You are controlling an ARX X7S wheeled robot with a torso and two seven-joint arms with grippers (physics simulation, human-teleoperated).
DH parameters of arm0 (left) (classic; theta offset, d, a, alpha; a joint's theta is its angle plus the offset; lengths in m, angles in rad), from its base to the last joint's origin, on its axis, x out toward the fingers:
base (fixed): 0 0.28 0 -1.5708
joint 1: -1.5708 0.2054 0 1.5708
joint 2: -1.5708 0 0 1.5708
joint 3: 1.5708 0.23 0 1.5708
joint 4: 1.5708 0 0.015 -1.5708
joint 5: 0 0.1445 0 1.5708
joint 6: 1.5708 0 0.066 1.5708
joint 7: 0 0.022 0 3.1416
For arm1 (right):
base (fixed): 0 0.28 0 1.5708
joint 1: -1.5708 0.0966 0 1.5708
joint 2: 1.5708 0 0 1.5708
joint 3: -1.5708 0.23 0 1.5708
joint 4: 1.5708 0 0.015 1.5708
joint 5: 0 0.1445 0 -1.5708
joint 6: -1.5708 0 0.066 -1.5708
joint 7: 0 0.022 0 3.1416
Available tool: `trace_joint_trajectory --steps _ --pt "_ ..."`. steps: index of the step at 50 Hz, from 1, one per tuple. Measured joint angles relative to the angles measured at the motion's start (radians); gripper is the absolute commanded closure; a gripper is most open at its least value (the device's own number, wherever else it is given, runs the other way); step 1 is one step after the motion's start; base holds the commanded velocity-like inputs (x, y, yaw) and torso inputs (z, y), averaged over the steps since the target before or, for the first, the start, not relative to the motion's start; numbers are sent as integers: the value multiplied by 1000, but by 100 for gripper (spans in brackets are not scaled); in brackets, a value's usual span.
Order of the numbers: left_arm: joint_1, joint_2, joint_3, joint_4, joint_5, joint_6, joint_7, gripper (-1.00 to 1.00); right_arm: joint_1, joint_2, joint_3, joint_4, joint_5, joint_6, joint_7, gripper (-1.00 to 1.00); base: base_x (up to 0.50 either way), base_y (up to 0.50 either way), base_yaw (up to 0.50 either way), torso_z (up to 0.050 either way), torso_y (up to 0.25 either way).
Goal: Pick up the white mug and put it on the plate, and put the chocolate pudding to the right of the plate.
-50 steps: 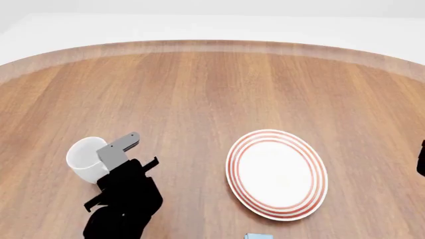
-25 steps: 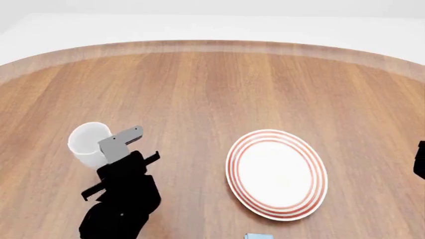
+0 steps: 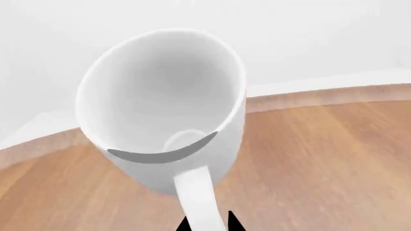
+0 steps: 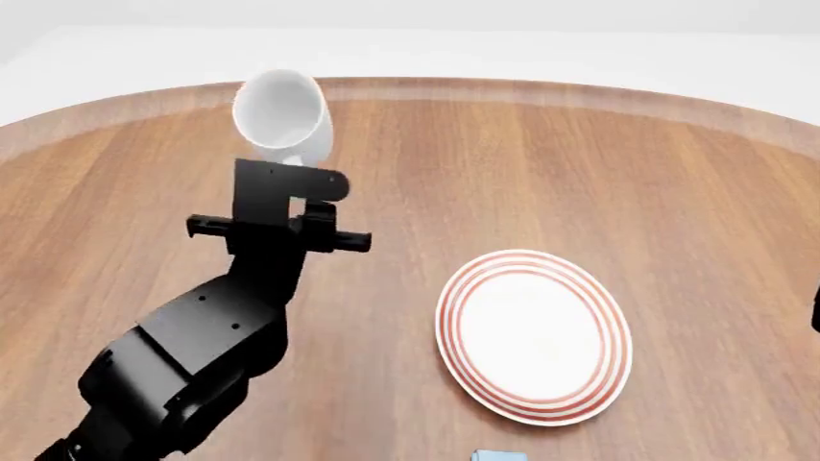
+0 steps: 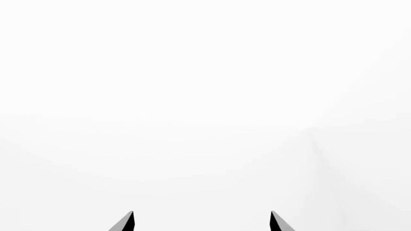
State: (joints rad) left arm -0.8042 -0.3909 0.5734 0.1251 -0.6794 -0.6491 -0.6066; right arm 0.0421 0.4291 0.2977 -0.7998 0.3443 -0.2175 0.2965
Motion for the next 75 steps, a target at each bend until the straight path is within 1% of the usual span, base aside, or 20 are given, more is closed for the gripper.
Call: trace_joint_trajectory --steps 8,20,27,34,43,48,66,75 --pt "-123 -14 59 -32 -45 -47 188 100 -1 3 -2 -3 3 4 3 -100 0 0 0 0 0" --pt "-286 -1 146 -106 -99 -102 459 100 -4 5 -4 0 6 0 3 -100 0 0 0 0 0" --pt "-352 10 201 -109 -114 -117 589 100 -4 7 -3 2 9 -2 4 -100 0 0 0 0 0" --pt "-391 21 251 -94 -120 -123 682 100 -5 8 -3 3 11 -4 5 -100 0 0 0 0 0" --pt "-426 52 292 -108 -134 -140 752 100 -6 10 -1 4 13 -6 8 -100 0 0 0 0 0" --pt "-453 85 297 -147 -151 -161 776 100 -7 11 1 4 15 -8 9 -100 0 0 0 0 0" --pt "-499 221 324 -339 -220 -284 789 100 -12 13 5 9 21 -14 12 -100 0 0 0 0 0" --pt "-496 273 339 -418 -241 -313 790 100 -13 14 6 12 23 -18 13 -100 0 0 0 0 0"
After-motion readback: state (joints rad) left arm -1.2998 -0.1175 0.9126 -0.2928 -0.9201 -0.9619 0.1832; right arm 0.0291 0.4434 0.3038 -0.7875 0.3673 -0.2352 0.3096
